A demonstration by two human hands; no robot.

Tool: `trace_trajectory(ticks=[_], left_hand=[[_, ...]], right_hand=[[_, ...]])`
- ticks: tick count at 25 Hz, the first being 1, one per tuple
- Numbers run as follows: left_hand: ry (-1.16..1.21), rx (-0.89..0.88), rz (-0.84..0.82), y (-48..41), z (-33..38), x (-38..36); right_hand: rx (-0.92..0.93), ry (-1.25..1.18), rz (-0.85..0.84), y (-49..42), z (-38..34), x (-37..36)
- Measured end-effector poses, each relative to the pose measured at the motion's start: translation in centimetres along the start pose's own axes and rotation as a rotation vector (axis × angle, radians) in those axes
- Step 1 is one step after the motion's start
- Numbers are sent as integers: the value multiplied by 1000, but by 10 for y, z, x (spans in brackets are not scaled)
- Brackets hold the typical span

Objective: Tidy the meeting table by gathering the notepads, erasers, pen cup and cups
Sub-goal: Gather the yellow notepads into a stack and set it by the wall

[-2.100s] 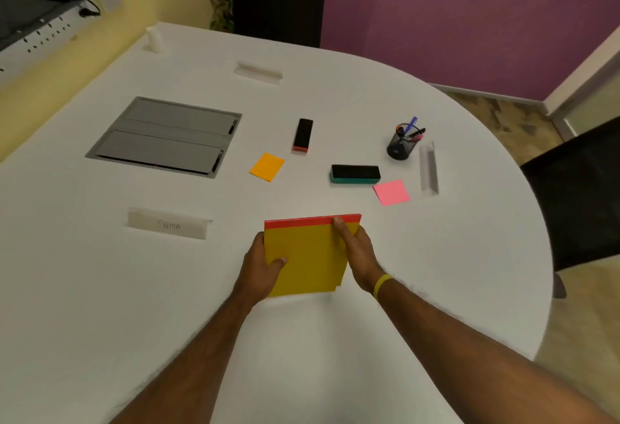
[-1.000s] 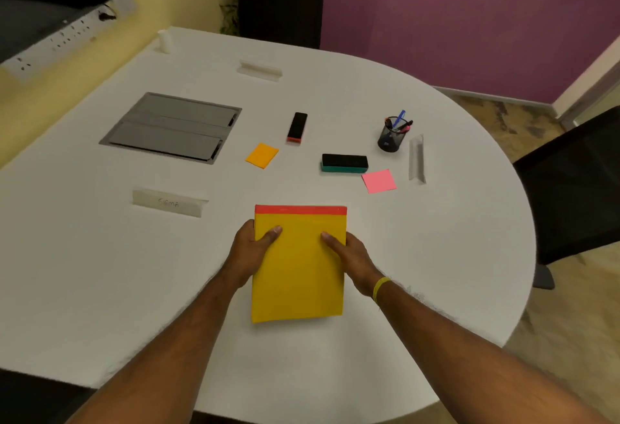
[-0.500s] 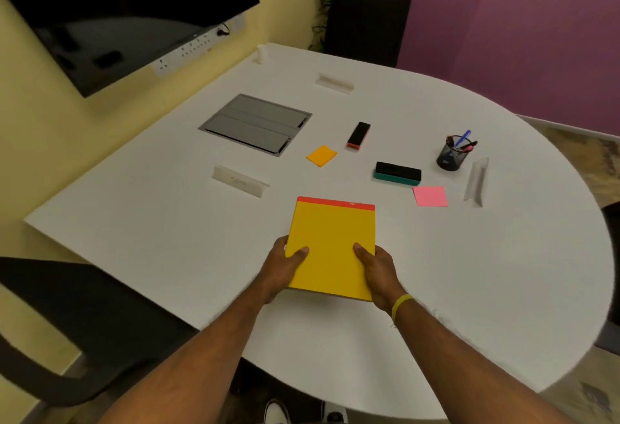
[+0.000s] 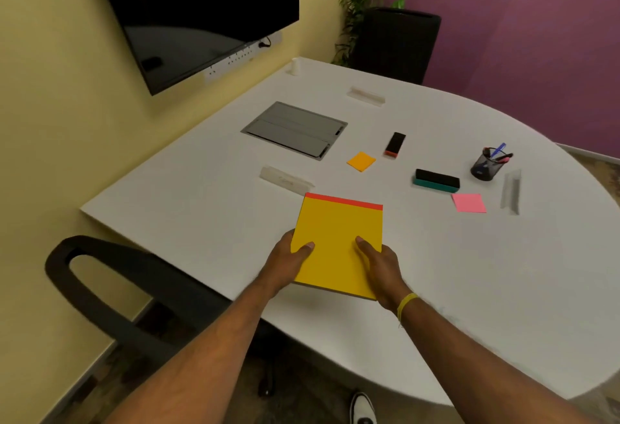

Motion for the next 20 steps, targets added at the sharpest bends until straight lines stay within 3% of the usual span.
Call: trace_trajectory(ticks=[7,14,20], left_hand=[[-38,-74,-64,-19,0,142],[-18,-87,-94,-52,10,203],[-45,-20,10,-93,8,247]], right_hand=[[21,-59,85,72,5,-126],[32,-105,118,87,-11,-192],[2,-123,53,58,-12,-252]])
Point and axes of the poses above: each hand's wrist, its own y-axis away from the middle knuckle, its own x-axis out of the back of the hand, z = x × y, the point moved 2 cm from there along -y, towards the middle knuckle, and after that the axes turned 13 degrees about z, right-handed, at the moved point
